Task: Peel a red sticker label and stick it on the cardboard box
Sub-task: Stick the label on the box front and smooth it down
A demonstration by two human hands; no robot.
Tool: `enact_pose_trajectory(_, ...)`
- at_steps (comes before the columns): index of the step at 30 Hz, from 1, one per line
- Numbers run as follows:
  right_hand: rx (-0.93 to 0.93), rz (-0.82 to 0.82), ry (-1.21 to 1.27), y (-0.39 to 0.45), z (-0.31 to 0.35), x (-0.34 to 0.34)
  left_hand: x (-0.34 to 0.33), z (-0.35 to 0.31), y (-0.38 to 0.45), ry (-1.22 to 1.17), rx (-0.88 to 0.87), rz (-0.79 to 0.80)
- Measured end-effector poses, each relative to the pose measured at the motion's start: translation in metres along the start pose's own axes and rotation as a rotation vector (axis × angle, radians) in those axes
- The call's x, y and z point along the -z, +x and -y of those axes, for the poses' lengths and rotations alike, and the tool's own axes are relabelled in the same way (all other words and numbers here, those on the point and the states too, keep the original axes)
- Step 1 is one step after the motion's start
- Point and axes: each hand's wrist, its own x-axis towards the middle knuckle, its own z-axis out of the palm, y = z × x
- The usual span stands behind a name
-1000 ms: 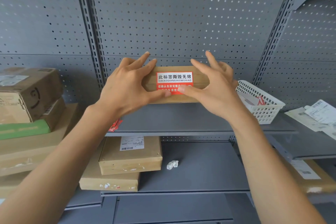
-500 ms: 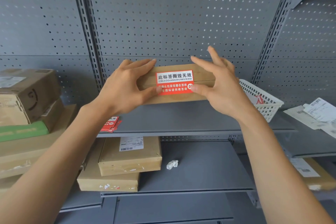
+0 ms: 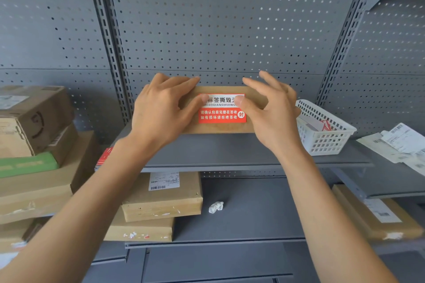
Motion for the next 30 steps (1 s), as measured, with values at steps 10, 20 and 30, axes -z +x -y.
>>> enact_pose_trajectory(10, -0.058, -0.095, 0.081, -0.003, 0.002, -0.005, -0.002, -0.005, -0.004, -0.053, 0.067, -0.053)
enact_pose_trajectory(20, -0.059, -0.107, 0.03, -0.003, 0.001, -0.017, -0.004, -0.006, -0.005, -0.018, 0.087, -0.081)
enact_pose_trajectory(30, -0.021, -0.095, 0.076, -0.004, -0.003, -0.017, -0.006, 0.007, -0.009, -0.007, 0.016, -0.083)
